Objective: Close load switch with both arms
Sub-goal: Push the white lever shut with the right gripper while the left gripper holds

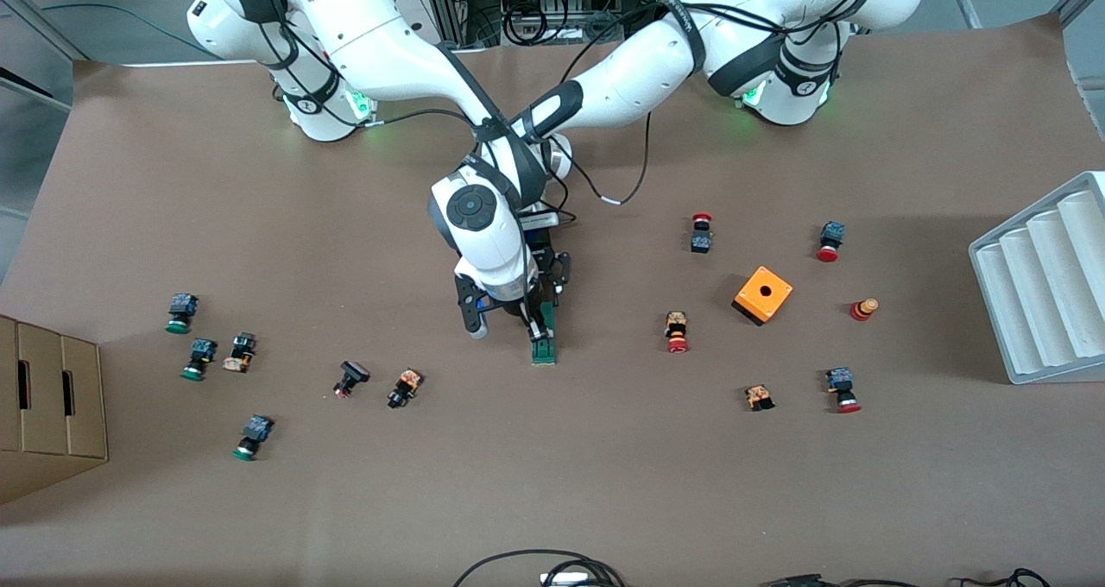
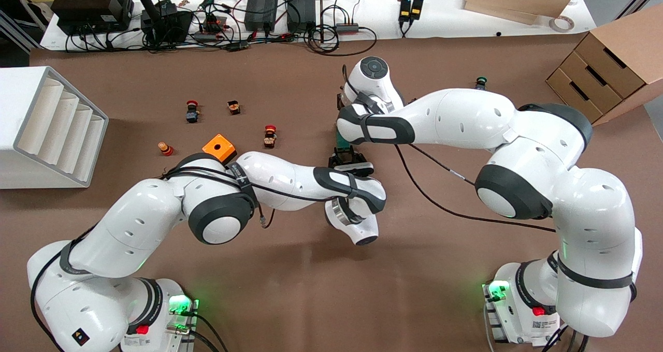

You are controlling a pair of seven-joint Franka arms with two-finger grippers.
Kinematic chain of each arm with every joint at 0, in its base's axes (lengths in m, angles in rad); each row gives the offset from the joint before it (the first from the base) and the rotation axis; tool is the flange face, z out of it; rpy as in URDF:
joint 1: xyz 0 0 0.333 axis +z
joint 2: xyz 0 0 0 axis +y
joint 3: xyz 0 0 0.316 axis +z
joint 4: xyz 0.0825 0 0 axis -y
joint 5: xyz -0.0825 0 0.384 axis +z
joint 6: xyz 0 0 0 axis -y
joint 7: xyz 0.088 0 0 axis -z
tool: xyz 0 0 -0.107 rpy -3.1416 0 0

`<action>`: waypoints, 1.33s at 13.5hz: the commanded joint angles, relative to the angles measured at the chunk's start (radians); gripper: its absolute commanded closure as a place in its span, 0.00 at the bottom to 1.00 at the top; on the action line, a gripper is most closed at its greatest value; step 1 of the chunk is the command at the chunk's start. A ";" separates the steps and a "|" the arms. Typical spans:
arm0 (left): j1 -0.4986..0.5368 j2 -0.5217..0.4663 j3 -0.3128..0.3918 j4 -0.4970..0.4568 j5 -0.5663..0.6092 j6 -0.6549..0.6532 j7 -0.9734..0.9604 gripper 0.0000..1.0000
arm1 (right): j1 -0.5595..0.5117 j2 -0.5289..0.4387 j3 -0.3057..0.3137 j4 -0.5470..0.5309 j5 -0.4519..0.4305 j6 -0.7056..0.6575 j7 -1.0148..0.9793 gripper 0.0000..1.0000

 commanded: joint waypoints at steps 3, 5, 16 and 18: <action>0.011 0.031 -0.005 0.021 0.005 -0.005 0.015 0.43 | -0.026 0.043 -0.002 0.084 0.020 0.004 -0.023 0.84; 0.011 0.031 -0.005 0.021 0.005 -0.003 0.015 0.43 | -0.029 0.061 -0.002 0.108 0.020 -0.003 -0.023 0.84; 0.012 0.038 -0.005 0.021 0.007 -0.003 0.015 0.44 | -0.067 0.160 -0.001 0.237 0.020 -0.027 -0.020 0.84; 0.012 0.039 -0.005 0.021 0.007 -0.003 0.015 0.44 | -0.072 0.172 -0.001 0.248 0.020 -0.027 -0.020 0.84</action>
